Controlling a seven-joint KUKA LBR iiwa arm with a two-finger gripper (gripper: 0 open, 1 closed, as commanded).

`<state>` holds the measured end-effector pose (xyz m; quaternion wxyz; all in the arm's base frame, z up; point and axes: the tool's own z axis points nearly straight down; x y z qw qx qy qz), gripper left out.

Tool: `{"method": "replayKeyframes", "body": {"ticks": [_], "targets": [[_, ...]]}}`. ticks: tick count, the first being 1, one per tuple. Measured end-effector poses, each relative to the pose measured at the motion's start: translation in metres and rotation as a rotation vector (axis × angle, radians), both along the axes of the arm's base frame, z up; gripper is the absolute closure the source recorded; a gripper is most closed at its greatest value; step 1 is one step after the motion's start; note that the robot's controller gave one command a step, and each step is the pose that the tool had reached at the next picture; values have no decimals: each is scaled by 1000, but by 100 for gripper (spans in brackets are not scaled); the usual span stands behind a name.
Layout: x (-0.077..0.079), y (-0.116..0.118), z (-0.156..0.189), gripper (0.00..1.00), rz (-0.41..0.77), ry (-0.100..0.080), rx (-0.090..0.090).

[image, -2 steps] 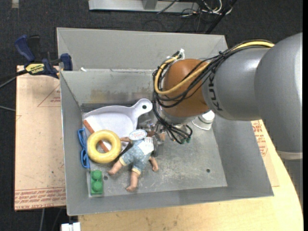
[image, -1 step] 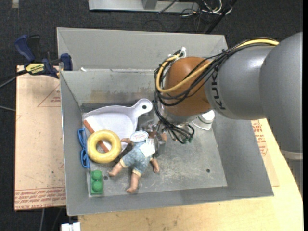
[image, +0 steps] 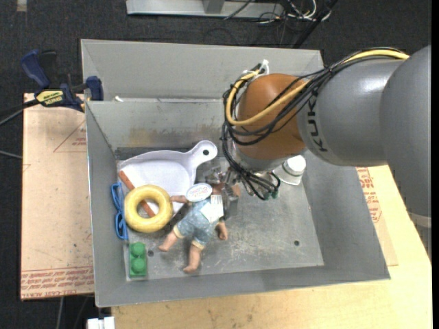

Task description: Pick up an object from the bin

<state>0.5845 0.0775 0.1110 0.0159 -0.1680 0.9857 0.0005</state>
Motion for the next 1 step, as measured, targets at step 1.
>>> {"method": "replayKeyframes", "body": {"ticks": [1], "targets": [[2,0,10,100,0,-6,1]]}}
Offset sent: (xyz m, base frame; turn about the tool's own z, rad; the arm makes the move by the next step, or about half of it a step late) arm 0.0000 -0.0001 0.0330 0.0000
